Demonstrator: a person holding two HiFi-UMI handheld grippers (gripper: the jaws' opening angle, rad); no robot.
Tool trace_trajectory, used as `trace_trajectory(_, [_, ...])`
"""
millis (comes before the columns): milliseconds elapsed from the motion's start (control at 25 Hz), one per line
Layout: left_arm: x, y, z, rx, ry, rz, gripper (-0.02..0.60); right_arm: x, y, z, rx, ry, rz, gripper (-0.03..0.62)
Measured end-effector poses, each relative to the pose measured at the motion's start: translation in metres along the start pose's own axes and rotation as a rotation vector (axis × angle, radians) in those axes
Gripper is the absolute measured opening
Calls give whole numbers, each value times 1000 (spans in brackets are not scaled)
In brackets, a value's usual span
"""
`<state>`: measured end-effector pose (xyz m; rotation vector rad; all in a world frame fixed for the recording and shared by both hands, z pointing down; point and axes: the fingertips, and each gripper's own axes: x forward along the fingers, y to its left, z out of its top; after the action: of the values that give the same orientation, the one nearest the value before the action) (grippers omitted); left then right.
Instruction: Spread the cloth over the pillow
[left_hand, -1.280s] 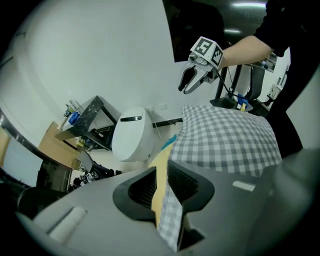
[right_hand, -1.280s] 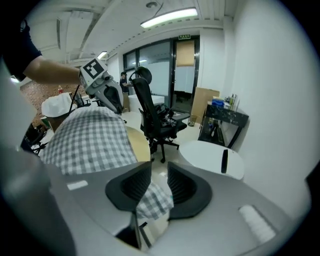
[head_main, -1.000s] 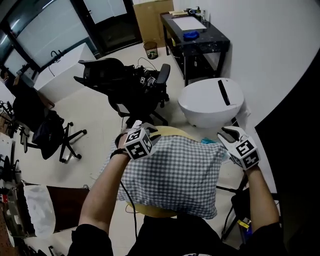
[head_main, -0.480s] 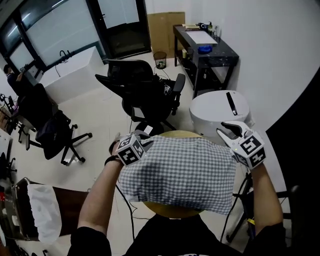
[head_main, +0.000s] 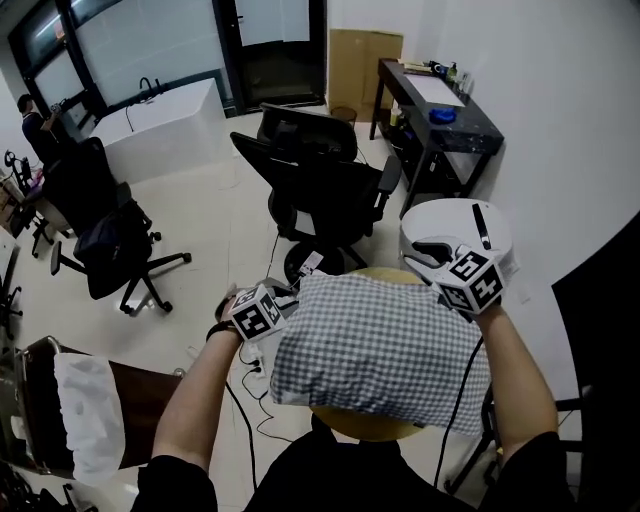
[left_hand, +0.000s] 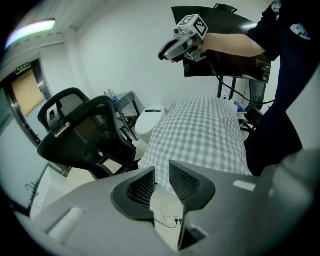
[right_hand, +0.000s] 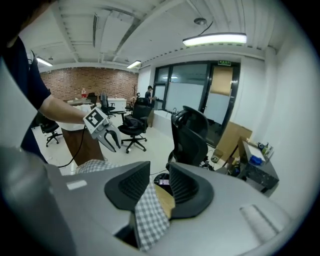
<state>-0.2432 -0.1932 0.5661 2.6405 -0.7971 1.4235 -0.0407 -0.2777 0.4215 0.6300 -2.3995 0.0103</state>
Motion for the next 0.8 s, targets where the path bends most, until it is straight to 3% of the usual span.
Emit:
trace_trajectory(200, [18, 30, -43, -88, 19, -10, 83, 64, 19, 1, -14, 67, 90, 138])
trace_trajectory(280, [32, 39, -54, -96, 31, -30, 117, 86, 25, -5, -9, 101, 120, 140])
trace_trajectory(560, [80, 48, -51, -41, 27, -143, 169, 147, 35, -46, 32, 218, 199, 147])
trace_trajectory(800, [128, 54, -71, 28, 124, -209, 167, 178, 43, -89, 62, 319, 247, 158])
